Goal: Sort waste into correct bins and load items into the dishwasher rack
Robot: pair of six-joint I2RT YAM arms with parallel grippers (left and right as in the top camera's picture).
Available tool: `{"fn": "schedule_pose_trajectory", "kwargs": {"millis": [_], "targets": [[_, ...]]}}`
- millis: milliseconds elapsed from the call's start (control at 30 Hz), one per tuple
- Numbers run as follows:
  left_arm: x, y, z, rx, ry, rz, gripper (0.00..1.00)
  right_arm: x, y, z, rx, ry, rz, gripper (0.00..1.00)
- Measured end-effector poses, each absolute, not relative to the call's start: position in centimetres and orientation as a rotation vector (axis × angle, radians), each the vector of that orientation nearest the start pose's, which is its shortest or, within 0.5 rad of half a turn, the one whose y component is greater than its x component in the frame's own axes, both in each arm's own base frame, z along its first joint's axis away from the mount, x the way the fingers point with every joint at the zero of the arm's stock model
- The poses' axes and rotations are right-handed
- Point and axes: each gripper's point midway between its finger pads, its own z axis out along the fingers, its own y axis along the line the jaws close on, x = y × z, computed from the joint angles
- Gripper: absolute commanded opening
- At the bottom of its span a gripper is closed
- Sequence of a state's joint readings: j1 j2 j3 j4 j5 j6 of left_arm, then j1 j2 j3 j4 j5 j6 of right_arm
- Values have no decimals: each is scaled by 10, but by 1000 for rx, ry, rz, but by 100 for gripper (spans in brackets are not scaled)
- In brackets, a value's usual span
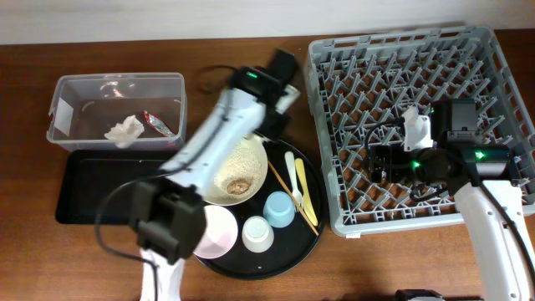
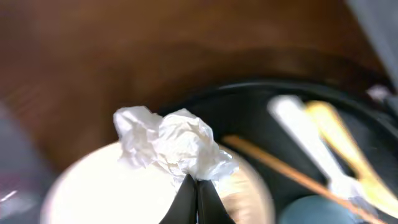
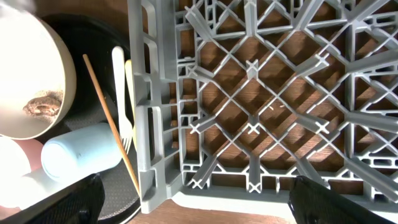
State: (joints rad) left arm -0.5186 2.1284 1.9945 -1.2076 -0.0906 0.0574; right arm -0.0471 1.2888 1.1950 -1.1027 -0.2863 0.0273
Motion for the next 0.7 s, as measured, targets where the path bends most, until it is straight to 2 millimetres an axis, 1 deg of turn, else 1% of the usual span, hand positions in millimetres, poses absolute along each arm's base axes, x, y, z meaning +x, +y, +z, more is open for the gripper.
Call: {"fn": "schedule_pose_trajectory", "kwargs": {"millis": [33, 67, 100, 200, 267, 300, 333, 367, 400, 433, 467, 533, 567, 667, 700], "targets": [[425, -184, 141, 693, 2789, 58, 0, 285, 35, 181, 28, 2743, 390, 98], [434, -154, 152, 594, 2797, 71, 0, 285, 35, 181, 28, 2743, 390, 98], [446, -110, 163, 447, 2804, 89, 0, 285, 35, 181, 28, 2743, 390, 98], [460, -15, 166, 87, 2835, 80, 0, 284, 35, 181, 28, 2745, 390, 98], [465, 42, 168, -114, 2809, 74, 0, 284, 35, 181, 28, 2745, 390, 98], [464, 64, 168, -184, 2802, 78, 0, 284, 35, 181, 28, 2745, 390, 98], [462, 75, 168, -217, 2799, 81, 0, 284, 35, 181, 29, 2745, 391, 98], [462, 81, 168, -238, 2796, 75, 0, 284, 35, 181, 29, 2746, 390, 98], [462, 85, 168, -250, 2788, 71, 1, 284, 35, 181, 29, 2746, 390, 98], [463, 85, 169, -251, 2785, 65, 2, 284, 35, 181, 28, 2746, 390, 98], [467, 84, 170, -250, 2768, 59, 8, 284, 35, 181, 28, 2746, 390, 98], [471, 85, 170, -253, 2754, 58, 27, 284, 35, 181, 30, 2747, 390, 98], [472, 85, 170, -258, 2750, 53, 31, 284, 35, 181, 29, 2747, 390, 98], [473, 85, 170, -266, 2748, 51, 53, 284, 35, 181, 29, 2749, 391, 98], [472, 84, 169, -268, 2753, 50, 55, 284, 35, 181, 29, 2749, 390, 99]]}}
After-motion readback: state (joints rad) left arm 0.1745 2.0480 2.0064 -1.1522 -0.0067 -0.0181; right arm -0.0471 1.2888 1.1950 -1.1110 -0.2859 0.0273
